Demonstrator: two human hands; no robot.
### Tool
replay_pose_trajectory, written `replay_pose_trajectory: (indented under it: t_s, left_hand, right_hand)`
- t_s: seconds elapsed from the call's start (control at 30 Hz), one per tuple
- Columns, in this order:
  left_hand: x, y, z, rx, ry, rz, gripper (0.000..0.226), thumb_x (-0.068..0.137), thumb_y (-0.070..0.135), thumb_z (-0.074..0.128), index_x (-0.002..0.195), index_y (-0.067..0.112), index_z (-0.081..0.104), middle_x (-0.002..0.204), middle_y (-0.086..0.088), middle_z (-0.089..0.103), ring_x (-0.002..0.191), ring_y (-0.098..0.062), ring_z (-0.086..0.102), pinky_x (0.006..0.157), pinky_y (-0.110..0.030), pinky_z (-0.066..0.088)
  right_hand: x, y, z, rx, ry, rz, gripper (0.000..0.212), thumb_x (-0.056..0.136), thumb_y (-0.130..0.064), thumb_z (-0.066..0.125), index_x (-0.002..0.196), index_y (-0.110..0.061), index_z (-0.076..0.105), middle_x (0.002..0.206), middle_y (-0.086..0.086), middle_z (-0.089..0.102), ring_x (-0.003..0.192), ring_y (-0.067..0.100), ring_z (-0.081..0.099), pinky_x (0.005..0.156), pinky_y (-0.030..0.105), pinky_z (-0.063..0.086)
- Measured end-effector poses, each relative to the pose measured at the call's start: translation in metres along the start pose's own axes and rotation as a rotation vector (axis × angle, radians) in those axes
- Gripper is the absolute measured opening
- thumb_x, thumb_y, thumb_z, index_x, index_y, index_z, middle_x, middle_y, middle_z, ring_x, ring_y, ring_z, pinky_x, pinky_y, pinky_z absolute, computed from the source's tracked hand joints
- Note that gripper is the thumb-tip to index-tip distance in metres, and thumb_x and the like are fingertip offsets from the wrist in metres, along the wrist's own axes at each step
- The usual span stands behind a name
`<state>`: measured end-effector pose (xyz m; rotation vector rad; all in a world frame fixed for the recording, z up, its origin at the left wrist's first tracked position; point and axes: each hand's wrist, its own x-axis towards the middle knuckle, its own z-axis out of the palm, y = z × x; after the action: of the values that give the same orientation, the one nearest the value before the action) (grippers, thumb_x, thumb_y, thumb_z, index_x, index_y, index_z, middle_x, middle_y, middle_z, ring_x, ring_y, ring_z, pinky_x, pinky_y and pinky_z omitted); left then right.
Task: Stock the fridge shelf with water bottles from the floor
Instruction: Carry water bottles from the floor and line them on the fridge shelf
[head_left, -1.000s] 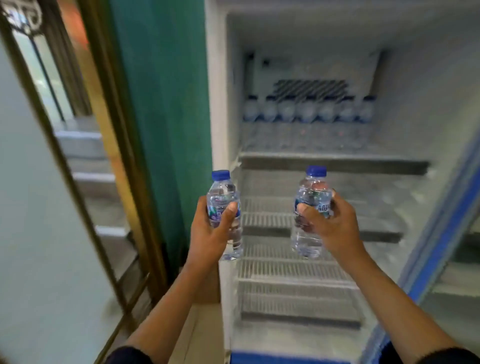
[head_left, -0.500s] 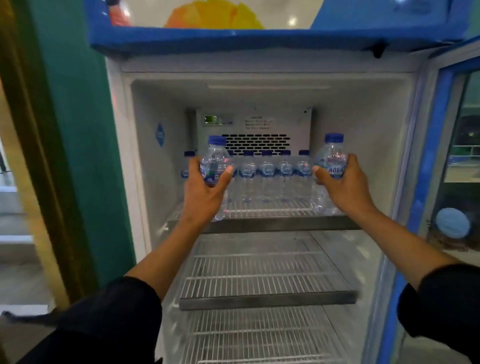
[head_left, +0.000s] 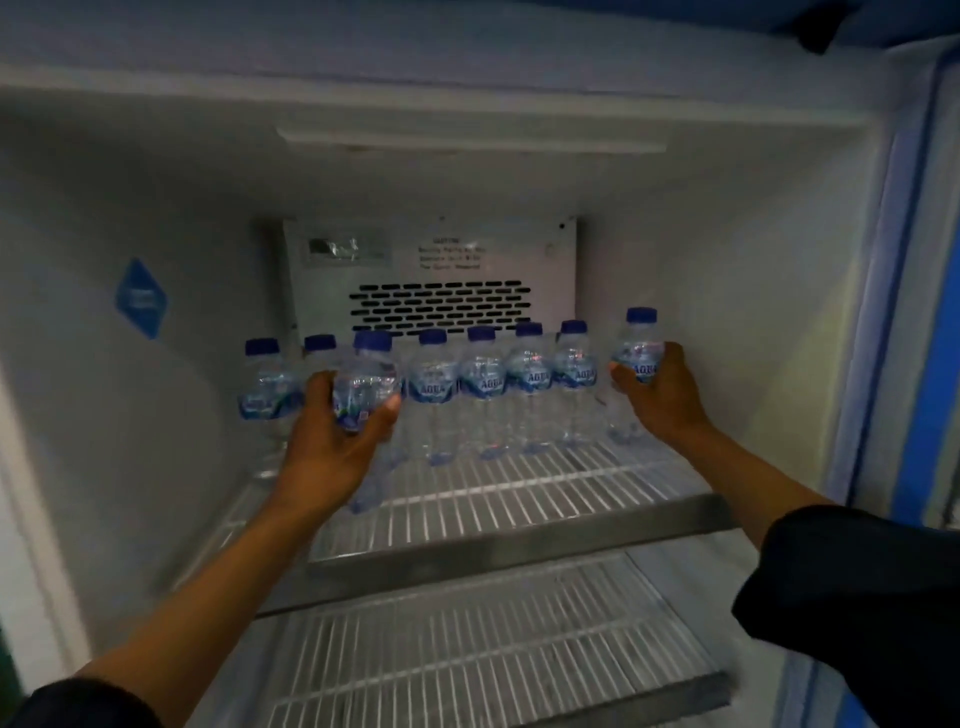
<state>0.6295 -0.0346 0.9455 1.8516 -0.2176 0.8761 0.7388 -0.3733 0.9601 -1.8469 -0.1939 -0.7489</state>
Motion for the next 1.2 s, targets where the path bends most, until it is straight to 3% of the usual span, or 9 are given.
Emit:
replay_pose_trajectory:
  t_s: [0.1, 0.17, 0.3, 0.43, 0.57, 0.67, 0.73, 0.97, 1.2]
  left_hand:
    - [0.000, -0.004, 0.003, 0.018, -0.007, -0.001, 0.040, 0.083, 0.037, 0.067, 0.114, 0.022, 0.047, 0.094, 0.019, 0.061, 0.074, 0.019, 0.060, 0.058, 0.000, 0.042]
    - [-0.003, -0.004, 0.004, 0.033, -0.026, -0.004, 0.038, 0.085, 0.032, 0.067, 0.115, 0.022, 0.046, 0.093, 0.021, 0.061, 0.074, 0.019, 0.060, 0.058, 0.001, 0.041]
    - [-0.006, 0.000, 0.003, 0.048, -0.079, -0.013, 0.050, 0.079, 0.045, 0.063, 0.121, 0.023, 0.045, 0.097, 0.022, 0.061, 0.079, 0.018, 0.061, 0.061, 0.001, 0.042]
    - [-0.004, 0.000, 0.000, 0.090, -0.088, -0.069, 0.061, 0.076, 0.054, 0.060, 0.128, 0.026, 0.043, 0.105, 0.019, 0.060, 0.085, 0.009, 0.061, 0.068, -0.011, 0.044]
    - [-0.005, 0.002, 0.000, 0.142, -0.073, -0.078, 0.052, 0.078, 0.055, 0.059, 0.122, 0.031, 0.042, 0.109, 0.011, 0.061, 0.092, 0.002, 0.060, 0.077, -0.023, 0.048]
    - [-0.005, 0.000, -0.001, 0.111, -0.075, -0.098, 0.051, 0.078, 0.055, 0.061, 0.121, 0.032, 0.043, 0.115, 0.001, 0.064, 0.100, -0.018, 0.066, 0.090, -0.047, 0.053]
    - [-0.004, -0.001, -0.003, 0.097, -0.076, -0.106, 0.053, 0.076, 0.058, 0.062, 0.120, 0.034, 0.044, 0.117, -0.002, 0.064, 0.102, -0.022, 0.066, 0.092, -0.053, 0.051]
    - [-0.003, -0.003, -0.006, 0.071, -0.047, -0.132, 0.076, 0.065, 0.078, 0.064, 0.122, 0.031, 0.046, 0.116, -0.003, 0.064, 0.103, -0.024, 0.066, 0.091, -0.057, 0.051]
    - [-0.006, -0.001, -0.005, 0.075, -0.065, -0.129, 0.057, 0.078, 0.058, 0.062, 0.124, 0.029, 0.045, 0.118, -0.001, 0.062, 0.103, -0.023, 0.066, 0.092, -0.057, 0.051]
  right_hand:
    - [0.009, 0.008, 0.001, -0.013, -0.037, 0.001, 0.047, 0.087, -0.019, 0.068, 0.123, 0.000, 0.043, 0.116, 0.011, 0.057, 0.099, 0.020, 0.056, 0.082, 0.027, 0.044]
    - [0.012, 0.011, 0.003, -0.010, -0.054, 0.000, 0.049, 0.088, -0.022, 0.068, 0.124, 0.000, 0.043, 0.118, 0.011, 0.058, 0.102, 0.020, 0.057, 0.083, 0.026, 0.044]
    - [0.013, 0.019, 0.008, 0.004, -0.105, 0.005, 0.047, 0.089, -0.023, 0.067, 0.124, -0.001, 0.045, 0.121, 0.014, 0.059, 0.107, 0.024, 0.058, 0.087, 0.029, 0.046]
    - [0.011, 0.026, 0.005, -0.018, -0.146, -0.007, 0.037, 0.084, -0.024, 0.072, 0.112, -0.017, 0.049, 0.109, -0.001, 0.058, 0.104, 0.018, 0.056, 0.080, 0.016, 0.043]
    - [0.006, 0.036, -0.002, -0.116, -0.289, 0.038, 0.070, 0.077, -0.016, 0.079, 0.134, -0.005, 0.039, 0.133, 0.011, 0.052, 0.120, 0.025, 0.052, 0.102, 0.036, 0.042]
    - [0.007, 0.037, -0.003, -0.121, -0.285, 0.025, 0.072, 0.078, -0.014, 0.078, 0.136, -0.004, 0.038, 0.136, 0.013, 0.051, 0.123, 0.028, 0.050, 0.100, 0.030, 0.040]
    - [0.007, 0.037, -0.003, -0.108, -0.268, 0.021, 0.072, 0.079, -0.011, 0.077, 0.138, -0.004, 0.036, 0.137, 0.013, 0.049, 0.124, 0.028, 0.049, 0.096, 0.025, 0.037]
    - [0.011, 0.038, 0.001, -0.079, -0.283, 0.006, 0.070, 0.080, -0.009, 0.076, 0.137, -0.005, 0.035, 0.137, 0.013, 0.049, 0.124, 0.027, 0.048, 0.094, 0.024, 0.036]
    - [0.013, 0.038, 0.002, -0.041, -0.329, -0.015, 0.069, 0.081, -0.006, 0.073, 0.138, -0.006, 0.034, 0.139, 0.013, 0.047, 0.125, 0.027, 0.047, 0.101, 0.031, 0.037]
